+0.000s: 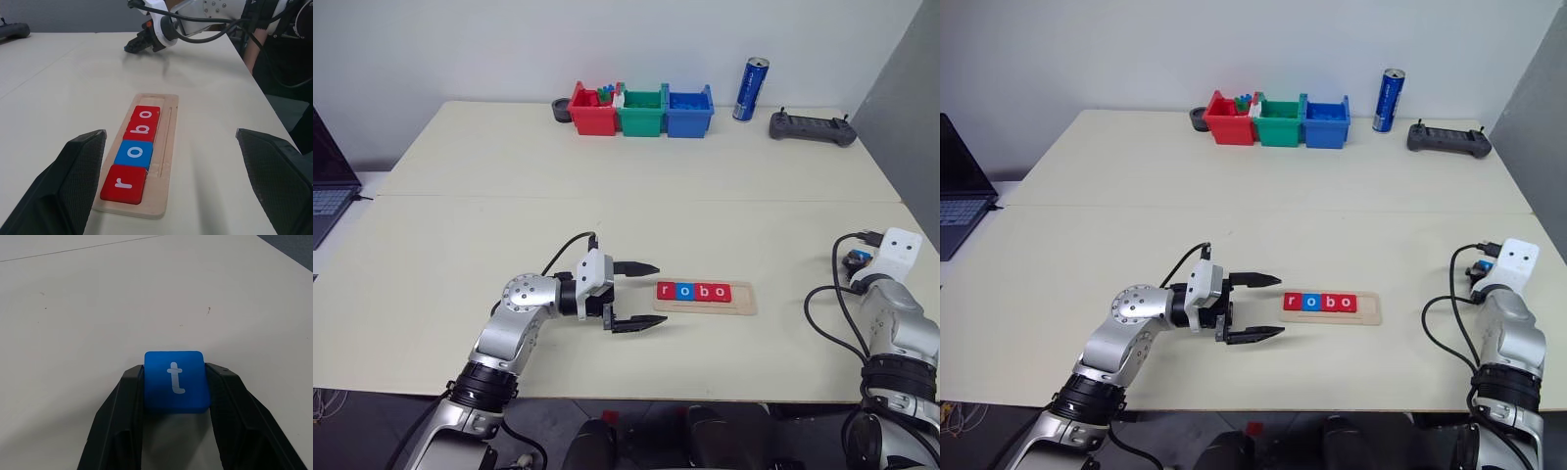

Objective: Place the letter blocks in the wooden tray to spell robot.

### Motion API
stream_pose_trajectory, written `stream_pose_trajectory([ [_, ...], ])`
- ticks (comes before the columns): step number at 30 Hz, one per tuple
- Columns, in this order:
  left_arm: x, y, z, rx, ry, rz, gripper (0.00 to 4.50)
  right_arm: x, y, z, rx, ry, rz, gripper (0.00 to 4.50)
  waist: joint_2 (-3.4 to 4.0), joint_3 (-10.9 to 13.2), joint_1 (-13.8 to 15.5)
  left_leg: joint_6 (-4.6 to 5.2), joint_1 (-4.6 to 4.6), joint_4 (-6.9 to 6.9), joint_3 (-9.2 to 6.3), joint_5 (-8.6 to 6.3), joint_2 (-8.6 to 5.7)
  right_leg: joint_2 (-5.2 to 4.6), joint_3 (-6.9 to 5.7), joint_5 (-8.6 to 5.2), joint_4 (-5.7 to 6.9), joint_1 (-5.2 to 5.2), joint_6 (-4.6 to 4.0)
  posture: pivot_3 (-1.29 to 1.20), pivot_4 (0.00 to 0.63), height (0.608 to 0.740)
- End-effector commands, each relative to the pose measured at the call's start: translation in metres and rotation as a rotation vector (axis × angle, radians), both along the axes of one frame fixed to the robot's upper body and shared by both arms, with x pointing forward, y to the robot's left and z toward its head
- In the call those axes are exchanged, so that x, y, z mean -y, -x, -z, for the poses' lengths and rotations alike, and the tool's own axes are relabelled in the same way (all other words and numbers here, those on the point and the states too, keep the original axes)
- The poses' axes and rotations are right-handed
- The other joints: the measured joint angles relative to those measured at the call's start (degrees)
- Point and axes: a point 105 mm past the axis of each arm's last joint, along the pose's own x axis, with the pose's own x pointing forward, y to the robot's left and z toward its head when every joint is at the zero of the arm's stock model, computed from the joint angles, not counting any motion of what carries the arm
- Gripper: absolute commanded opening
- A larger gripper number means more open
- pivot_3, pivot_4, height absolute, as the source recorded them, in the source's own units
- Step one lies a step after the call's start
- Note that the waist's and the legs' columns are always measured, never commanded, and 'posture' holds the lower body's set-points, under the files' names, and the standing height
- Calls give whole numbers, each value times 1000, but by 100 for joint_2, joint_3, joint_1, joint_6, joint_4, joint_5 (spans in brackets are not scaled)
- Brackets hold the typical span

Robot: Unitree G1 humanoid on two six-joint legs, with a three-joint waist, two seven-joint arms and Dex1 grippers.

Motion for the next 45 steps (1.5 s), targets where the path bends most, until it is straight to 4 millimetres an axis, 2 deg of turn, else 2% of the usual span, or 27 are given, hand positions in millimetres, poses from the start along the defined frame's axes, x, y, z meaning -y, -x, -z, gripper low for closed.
stream_pose_trajectory([
  [1,2,-1,-10,43,7,18,4500,-15,4,-1,-29,43,-97,1460,0,0,1,0,0,-1,0,0,0,0,0,0,0,0,0,0,150,740],
  [6,1,-1,-9,42,5,18,4500,-63,30,-9,-99,24,-281,1460,3,-2,-5,0,0,-3,-7,0,7,7,-3,-1,0,0,-2,0,150,740],
  [8,1,0,-9,43,6,18,4500,-77,41,-12,-122,6,-300,1460,4,-2,-13,0,1,-3,-11,0,10,10,-4,-2,2,0,-4,0,150,740],
  [12,1,1,-8,41,11,15,4500,-123,75,0,-206,-81,-372,1460,5,-3,15,0,0,-5,-17,0,10,12,-9,-5,2,-1,-6,0,150,740],
  [14,1,1,-8,40,11,13,4500,-135,88,10,-252,-109,-380,1460,4,-3,18,-1,-5,-7,-26,0,11,12,-18,-8,-1,-1,-11,0,150,740],
  [19,1,1,-8,40,10,12,4500,-139,98,20,-312,-135,-354,1460,0,-6,18,-1,-2,-6,-26,0,9,10,-20,-8,-4,1,-10,0,150,740],
  [24,0,0,-8,42,5,11,4500,-139,99,20,-316,-124,-391,3127,-1,-6,17,-1,-3,-8,-28,0,10,11,-24,-9,-6,1,-11,0,150,740],
  [28,1,0,-8,44,4,15,4500,-128,89,-6,-229,-94,-407,4458,-2,-6,17,-1,-3,-6,-25,0,7,9,-21,-9,-7,3,-10,0,150,740],
  [33,2,-1,-7,47,7,16,4500,-116,87,-37,-161,-76,-399,4458,3,-3,18,-1,-6,-8,-25,0,6,9,-21,-9,-6,-1,-10,0,150,740],
  [37,3,0,-5,46,11,19,4500,-117,82,-55,-142,-26,-465,4458,3,-3,18,-1,-6,-9,-26,0,7,9,-23,-9,-7,-2,-11,0,150,740],
  [40,4,-1,-5,47,13,21,4500,-125,75,-64,-117,14,-598,4458,2,-3,18,-1,-8,-9,-24,0,5,8,-21,-9,-10,-2,-10,0,150,740],
  [42,5,-1,-5,49,12,27,4500,-132,78,-58,-154,85,-806,4458,4,-1,18,0,-8,-9,-21,0,5,8,-19,-9,-12,-1,-10,0,150,740],
  [45,6,-4,-6,54,15,29,4500,-114,81,-48,-184,121,-960,4458,-4,3,56,1,-11,-9,-25,-1,4,5,-29,-10,-29,5,-9,0,150,740],
])
